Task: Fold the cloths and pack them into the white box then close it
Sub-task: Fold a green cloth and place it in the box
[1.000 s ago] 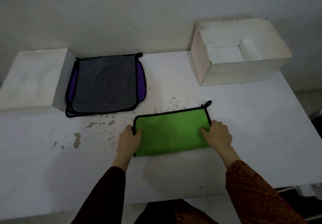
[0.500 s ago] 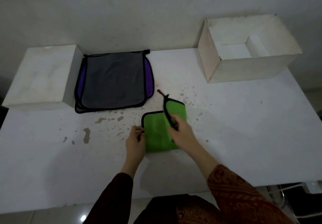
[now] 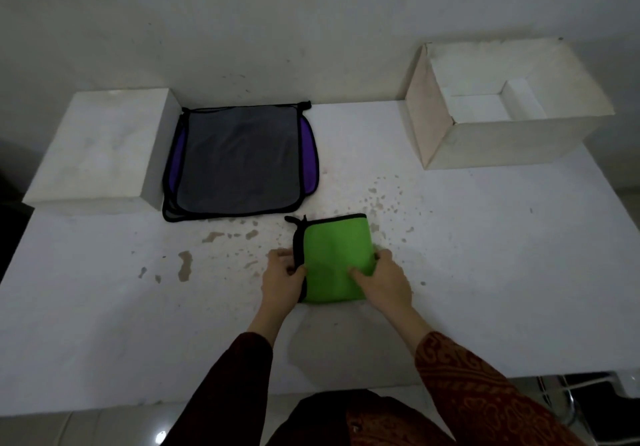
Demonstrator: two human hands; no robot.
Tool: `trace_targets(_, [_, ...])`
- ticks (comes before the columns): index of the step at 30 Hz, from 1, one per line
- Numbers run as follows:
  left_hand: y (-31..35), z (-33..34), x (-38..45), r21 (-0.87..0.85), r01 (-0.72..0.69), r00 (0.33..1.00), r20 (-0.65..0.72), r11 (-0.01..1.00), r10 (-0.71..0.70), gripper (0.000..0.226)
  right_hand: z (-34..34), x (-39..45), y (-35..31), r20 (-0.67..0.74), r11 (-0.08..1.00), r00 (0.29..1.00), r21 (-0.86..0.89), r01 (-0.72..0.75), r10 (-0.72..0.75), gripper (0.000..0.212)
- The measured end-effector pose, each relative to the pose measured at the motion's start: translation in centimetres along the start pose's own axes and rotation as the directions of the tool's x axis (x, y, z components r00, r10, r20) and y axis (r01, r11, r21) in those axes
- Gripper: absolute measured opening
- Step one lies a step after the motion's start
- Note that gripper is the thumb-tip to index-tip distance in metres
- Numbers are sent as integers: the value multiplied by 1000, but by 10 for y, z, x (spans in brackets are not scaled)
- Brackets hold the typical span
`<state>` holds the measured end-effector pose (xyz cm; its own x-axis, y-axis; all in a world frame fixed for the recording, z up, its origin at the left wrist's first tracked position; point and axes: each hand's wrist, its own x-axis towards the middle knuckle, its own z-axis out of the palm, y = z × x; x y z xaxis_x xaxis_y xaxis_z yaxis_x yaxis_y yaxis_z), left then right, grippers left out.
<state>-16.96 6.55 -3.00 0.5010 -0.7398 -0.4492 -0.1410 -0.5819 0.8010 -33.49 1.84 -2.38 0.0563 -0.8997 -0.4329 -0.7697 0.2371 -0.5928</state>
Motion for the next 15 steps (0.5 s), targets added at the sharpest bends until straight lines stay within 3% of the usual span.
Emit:
trace_targets(1, [-1,0,1,-23,15,1000,17,1000,-15,35,1,1,-2,34,1000,999,29,-3,2,46])
trace_targets(3, [0,-1,1,-49,44,998,57,998,-41,38,6,-1,-12,-56,996,995,39,80,-78,30])
trace_targets(6, [3,-3,-1,-62,54,996,76,997,-49,33,22,-13,-27,-163,948,934,-25,319,-318,40])
trace_targets(9, [7,-5,1,-64,62,994,92,996,-56,14,37,-26,-39,69,893,894,-45,447,-443,58])
trace_targets(11, [6,-5,6,-122,126,989,89,985,-115,27,48,-29,-40,233,858,856,-130,497,-461,62])
trace_targets(15, [10,-5,8,-103,134,986,112,986,-123,31,69,-28,-33,333,786,837,-314,533,-435,70])
